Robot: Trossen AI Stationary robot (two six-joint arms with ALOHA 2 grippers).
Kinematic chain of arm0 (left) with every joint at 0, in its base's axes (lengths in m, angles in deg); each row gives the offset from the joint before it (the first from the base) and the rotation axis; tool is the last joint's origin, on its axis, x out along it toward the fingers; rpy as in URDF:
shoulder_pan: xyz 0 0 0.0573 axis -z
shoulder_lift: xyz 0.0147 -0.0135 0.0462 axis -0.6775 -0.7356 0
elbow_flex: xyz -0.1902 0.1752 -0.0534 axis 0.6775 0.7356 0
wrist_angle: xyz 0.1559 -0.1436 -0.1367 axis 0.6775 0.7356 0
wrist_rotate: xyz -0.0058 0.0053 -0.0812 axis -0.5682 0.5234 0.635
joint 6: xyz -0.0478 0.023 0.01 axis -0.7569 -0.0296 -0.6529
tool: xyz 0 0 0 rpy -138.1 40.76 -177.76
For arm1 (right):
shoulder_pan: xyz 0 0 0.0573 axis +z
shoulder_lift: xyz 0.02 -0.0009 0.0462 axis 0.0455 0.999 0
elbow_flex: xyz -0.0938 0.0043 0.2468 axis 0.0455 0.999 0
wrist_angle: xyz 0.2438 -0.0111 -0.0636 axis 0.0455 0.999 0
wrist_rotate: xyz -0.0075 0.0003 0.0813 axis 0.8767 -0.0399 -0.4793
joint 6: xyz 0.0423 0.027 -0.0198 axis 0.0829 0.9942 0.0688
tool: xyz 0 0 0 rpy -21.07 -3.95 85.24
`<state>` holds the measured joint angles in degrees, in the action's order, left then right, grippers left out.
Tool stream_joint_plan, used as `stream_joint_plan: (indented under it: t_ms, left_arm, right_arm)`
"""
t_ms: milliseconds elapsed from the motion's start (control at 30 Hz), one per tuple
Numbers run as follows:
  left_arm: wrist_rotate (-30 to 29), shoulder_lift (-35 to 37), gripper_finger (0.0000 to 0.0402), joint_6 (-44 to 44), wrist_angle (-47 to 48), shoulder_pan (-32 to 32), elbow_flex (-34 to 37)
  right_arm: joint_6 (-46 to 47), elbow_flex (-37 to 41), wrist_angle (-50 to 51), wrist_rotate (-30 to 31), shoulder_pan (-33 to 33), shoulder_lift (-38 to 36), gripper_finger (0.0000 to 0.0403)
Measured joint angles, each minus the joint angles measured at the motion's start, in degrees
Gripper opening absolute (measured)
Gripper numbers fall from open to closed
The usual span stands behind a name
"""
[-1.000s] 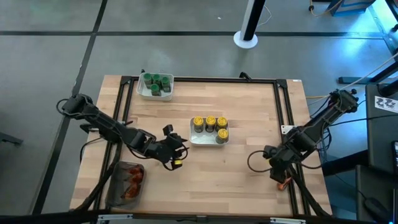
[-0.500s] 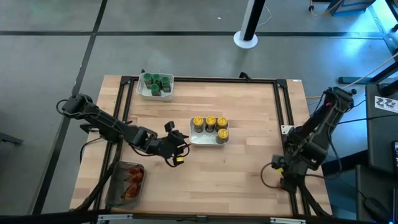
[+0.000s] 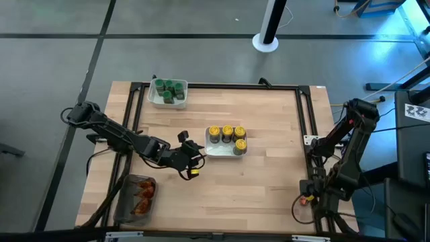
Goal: Sort spices by type
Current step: Put the orange seasoning pack into the black bin
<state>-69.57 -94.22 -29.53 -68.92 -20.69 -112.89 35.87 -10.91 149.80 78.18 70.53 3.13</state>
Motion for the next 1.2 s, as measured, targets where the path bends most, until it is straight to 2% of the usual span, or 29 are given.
stream_joint_plan:
  t_ms: [133,267,400,667,733,900,1000,1200]
  left_arm:
    - [0.00,0.00,0.0143,-0.43,0.00,0.00,0.00]
    - [0.00,0.00,0.0143,-1.03,0.00,0.00,0.00]
    - [0.00,0.00,0.0143,-1.40,0.00,0.00,0.00]
    - [0.00,0.00,0.0143,-1.42,0.00,0.00,0.00]
    - [0.00,0.00,0.0143,-1.42,0.00,0.00,0.00]
    - [0.00,0.00,0.0143,-1.42,0.00,0.00,0.00]
    - [0.00,0.00,0.0143,-1.44,-0.02,0.00,0.00]
    - [-0.02,-0.44,0.0143,-1.46,-1.91,0.00,0.00]
  right_arm:
    - [-3.61,0.00,0.00,0.26,-0.03,3.10,0.0311]
    - [-6.70,0.00,0.00,0.30,-0.05,5.36,0.0275]
    - [-7.42,0.00,0.02,0.23,-0.05,6.41,0.0205]
    - [-7.59,0.00,-0.01,0.27,-1.72,6.39,0.0035]
    - [-7.57,0.00,-0.17,0.30,-2.24,6.39,0.0010]
    - [-7.75,0.00,-1.50,2.73,-4.82,6.37,0.0018]
    - [-10.01,0.00,-2.98,5.37,-7.34,6.37,0.0006]
    - [-15.57,0.00,-4.69,13.35,-12.63,6.34,0.0011]
